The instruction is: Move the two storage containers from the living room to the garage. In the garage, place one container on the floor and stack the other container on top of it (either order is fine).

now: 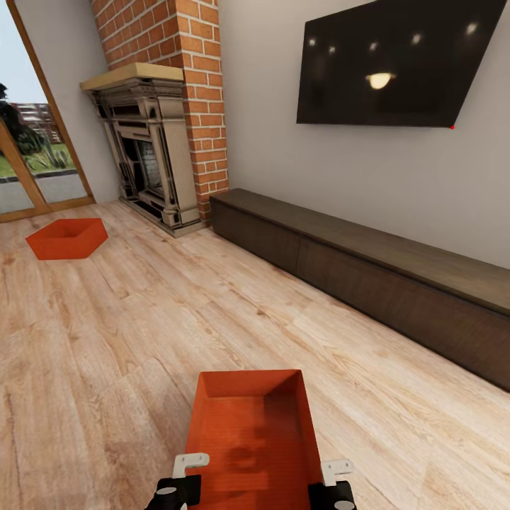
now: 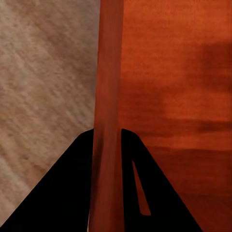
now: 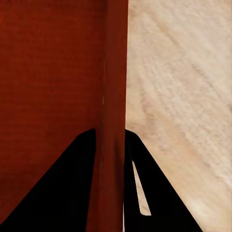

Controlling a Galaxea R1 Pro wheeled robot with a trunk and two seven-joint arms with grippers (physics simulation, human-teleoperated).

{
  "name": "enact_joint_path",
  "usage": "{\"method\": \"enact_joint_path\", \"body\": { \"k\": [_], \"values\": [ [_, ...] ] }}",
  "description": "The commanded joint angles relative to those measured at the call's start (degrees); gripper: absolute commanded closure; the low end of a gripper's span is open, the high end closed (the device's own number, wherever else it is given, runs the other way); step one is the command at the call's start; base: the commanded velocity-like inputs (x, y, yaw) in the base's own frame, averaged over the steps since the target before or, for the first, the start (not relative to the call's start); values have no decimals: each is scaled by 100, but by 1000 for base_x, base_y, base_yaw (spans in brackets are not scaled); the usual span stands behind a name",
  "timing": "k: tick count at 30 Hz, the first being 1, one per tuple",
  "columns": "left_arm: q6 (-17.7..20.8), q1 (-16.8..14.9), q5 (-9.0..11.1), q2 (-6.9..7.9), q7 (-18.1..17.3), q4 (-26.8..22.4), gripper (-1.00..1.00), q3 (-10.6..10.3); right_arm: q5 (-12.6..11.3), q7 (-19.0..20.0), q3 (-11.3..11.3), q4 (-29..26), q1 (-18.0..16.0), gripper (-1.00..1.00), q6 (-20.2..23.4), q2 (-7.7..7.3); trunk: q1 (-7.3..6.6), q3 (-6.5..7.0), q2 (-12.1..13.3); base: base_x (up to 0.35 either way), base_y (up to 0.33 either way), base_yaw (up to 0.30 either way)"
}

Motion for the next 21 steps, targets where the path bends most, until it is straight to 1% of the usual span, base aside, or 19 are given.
{"method": "enact_joint_path", "body": {
  "k": [1,9,21],
  "values": [
    [39,0,-34,0,19,-16,100,16,-98,-29,39,7,-2,100,-16,-3,-1,-5,-2,0,0,0],
    [39,0,-34,-4,12,-23,100,16,-98,-28,39,7,-2,100,-16,-4,-1,-5,-2,0,0,0],
    [39,0,-34,0,13,-16,100,16,-98,-28,39,7,-2,100,-7,-3,-264,211,480,0,0,0]
  ]
}}
